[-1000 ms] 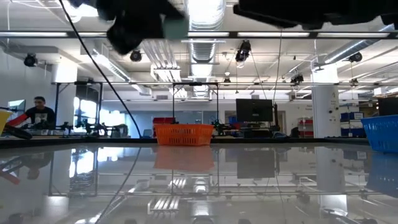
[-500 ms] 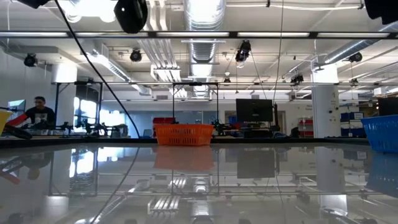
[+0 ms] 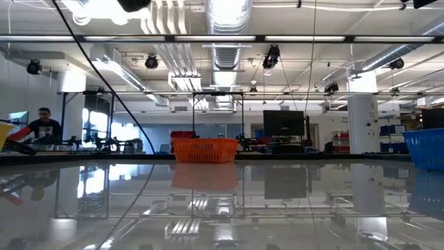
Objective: Sort & place blocks by color
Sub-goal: Put the green block into the yellow bin
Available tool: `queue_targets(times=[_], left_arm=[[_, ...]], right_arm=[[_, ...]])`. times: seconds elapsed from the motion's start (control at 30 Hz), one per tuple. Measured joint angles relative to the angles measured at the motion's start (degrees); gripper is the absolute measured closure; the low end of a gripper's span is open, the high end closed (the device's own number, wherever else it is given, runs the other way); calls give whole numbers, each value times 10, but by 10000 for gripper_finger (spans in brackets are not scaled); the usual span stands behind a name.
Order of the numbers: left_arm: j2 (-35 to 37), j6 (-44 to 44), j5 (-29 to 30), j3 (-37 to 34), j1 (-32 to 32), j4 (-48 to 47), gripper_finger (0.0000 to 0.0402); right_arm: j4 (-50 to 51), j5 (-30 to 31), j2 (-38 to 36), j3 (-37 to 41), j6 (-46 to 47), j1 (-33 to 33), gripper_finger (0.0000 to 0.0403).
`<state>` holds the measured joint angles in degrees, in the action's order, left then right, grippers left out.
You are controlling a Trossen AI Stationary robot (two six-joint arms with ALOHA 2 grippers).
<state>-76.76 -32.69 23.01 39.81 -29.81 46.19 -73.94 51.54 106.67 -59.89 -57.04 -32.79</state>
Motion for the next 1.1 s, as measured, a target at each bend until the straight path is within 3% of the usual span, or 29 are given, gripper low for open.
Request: queue_targets(times=[0.1,0.27,0.43,0.53,0.67,0.9,1.1], left_arm=[[58,-26,0,5,-28,-101,265],[138,-165,15,47,-86,-462,265],[145,-396,-17,97,-146,-848,265],[120,-495,-66,106,-168,-1003,265],[83,-528,-88,105,-167,-1026,265],[2,-556,-211,105,-164,-1056,264],[-24,-555,-213,108,-164,-1058,231]], right_arm=[[0,9,0,1,-9,-8,175],[-3,26,-5,1,-41,-12,174],[-4,26,-15,1,-37,-12,174],[-3,25,-17,1,-36,-12,174],[-3,25,-21,1,-35,-12,174],[-3,25,-23,1,-34,-12,174],[-1,25,-23,2,-34,-12,174]])
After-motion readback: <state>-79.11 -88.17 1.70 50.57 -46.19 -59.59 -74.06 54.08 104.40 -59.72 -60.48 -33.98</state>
